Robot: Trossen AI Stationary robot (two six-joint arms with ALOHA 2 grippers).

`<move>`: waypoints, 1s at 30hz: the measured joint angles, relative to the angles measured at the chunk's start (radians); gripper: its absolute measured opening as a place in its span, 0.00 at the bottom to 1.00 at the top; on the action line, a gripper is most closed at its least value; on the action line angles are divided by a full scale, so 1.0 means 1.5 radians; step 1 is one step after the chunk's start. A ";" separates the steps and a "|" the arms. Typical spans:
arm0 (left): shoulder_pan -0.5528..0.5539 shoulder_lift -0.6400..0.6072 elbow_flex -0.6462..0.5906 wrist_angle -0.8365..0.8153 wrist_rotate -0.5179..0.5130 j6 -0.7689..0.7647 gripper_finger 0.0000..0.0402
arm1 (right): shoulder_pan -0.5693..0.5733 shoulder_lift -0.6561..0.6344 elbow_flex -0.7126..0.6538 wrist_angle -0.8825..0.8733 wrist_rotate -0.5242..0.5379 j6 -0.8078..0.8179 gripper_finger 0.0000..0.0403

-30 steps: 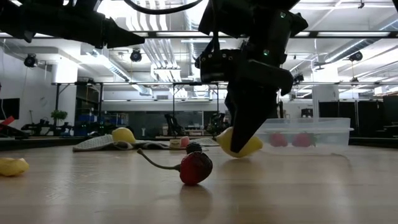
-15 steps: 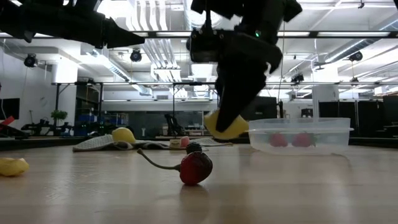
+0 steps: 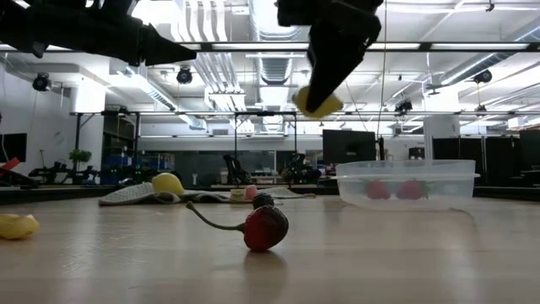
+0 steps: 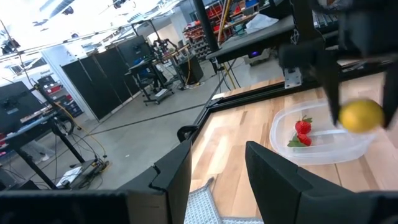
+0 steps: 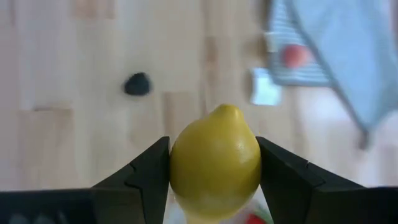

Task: Pick and placing Produce into tupperware
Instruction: Put the bottom lemon into the transparent container

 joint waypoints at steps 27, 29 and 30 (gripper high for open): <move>0.000 0.000 0.000 0.001 0.000 0.000 0.34 | -0.017 -0.133 -0.151 -0.107 0.071 0.127 0.48; 0.000 0.000 0.000 0.001 0.000 0.000 0.34 | -0.018 -0.133 -0.171 -0.100 0.071 0.139 0.48; 0.000 0.000 0.000 0.001 0.000 0.000 0.34 | -0.019 -0.133 -0.182 -0.096 0.070 0.143 0.48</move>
